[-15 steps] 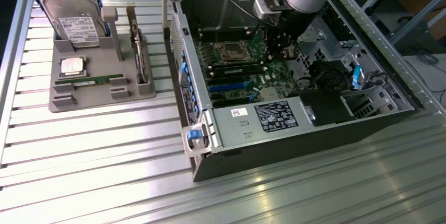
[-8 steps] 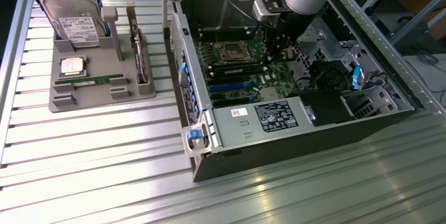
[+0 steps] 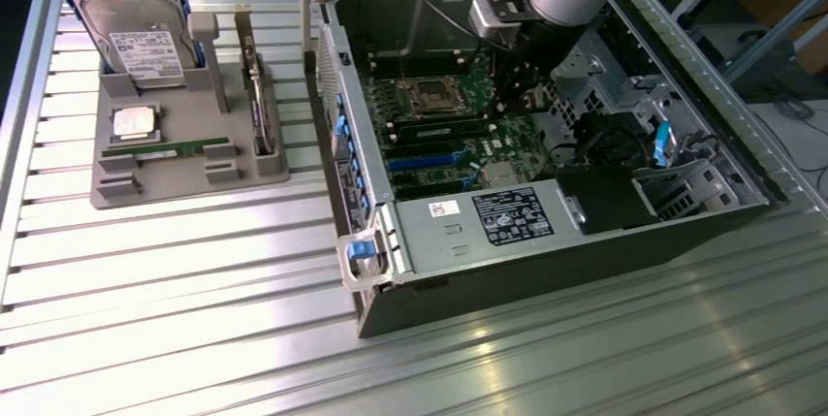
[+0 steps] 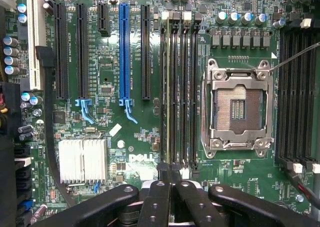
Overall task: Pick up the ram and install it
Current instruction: 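Press down the ram until it locks into place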
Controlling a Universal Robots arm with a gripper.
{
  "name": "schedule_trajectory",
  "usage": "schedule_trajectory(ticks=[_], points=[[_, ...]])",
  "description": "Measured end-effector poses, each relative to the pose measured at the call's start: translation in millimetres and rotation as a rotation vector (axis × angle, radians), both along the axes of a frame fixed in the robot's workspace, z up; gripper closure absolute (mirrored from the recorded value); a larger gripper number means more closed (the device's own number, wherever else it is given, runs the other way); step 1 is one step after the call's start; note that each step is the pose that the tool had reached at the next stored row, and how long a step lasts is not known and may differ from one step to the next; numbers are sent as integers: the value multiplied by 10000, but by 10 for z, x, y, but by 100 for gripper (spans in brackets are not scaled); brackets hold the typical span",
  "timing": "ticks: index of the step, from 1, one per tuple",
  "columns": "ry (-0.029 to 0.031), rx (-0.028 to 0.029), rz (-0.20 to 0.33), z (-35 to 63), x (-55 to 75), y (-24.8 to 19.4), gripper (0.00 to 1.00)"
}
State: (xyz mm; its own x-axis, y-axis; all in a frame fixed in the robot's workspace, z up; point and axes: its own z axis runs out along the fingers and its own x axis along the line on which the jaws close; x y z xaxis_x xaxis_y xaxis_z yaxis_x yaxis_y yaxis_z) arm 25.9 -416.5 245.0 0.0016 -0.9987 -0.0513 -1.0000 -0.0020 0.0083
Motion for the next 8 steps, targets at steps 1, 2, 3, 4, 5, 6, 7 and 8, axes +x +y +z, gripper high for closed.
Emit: schedule_trajectory(ticks=[1,2,3,4,5,6,7,8], points=[[-4,-2,0,0,-20,2,89],[-5,1,1,-7,-21,4,89],[-4,-1,-1,-32,-21,7,89],[-4,-2,-1,-38,-21,7,89],[-4,-3,0,-39,-21,7,89],[-5,-1,0,-69,-21,7,89],[-4,-3,0,-68,-21,7,89],[-5,2,0,-81,-21,8,89]])
